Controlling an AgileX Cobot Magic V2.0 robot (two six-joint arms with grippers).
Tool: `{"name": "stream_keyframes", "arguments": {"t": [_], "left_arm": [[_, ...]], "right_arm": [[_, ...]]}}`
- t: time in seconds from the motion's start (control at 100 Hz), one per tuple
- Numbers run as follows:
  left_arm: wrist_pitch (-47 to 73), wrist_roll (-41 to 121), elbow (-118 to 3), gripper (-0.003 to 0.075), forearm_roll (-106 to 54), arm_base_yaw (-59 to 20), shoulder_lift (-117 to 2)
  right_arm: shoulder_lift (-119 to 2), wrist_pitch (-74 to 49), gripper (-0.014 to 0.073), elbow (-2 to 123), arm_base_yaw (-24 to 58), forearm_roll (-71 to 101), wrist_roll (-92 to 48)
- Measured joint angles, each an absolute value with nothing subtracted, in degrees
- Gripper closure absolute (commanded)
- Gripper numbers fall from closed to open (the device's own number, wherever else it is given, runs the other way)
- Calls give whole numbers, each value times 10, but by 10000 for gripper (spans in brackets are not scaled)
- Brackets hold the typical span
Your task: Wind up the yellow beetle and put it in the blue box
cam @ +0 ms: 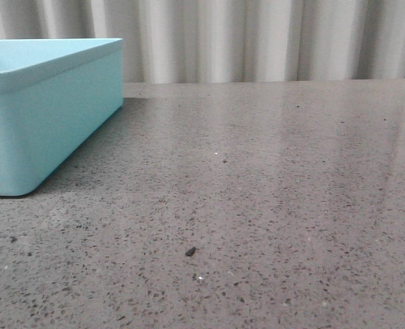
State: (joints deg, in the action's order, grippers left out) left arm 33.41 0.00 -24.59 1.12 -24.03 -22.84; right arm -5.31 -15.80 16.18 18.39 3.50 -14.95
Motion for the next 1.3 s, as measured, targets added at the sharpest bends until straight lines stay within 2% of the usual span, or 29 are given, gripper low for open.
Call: {"name": "stream_keyframes", "arguments": {"t": [0.18, 0.59, 1.3], "left_arm": [[308, 0, -245, 741, 65, -240, -224], [214, -46, -157, 741, 119, -240, -111], [213, -49, -155, 741, 118, -240, -104]], "right_arm": [[-53, -181, 654, 124, 184, 76, -129], [-53, -77, 655, 76, 184, 111, -124], [-53, -68, 655, 76, 184, 113, -124]]}}
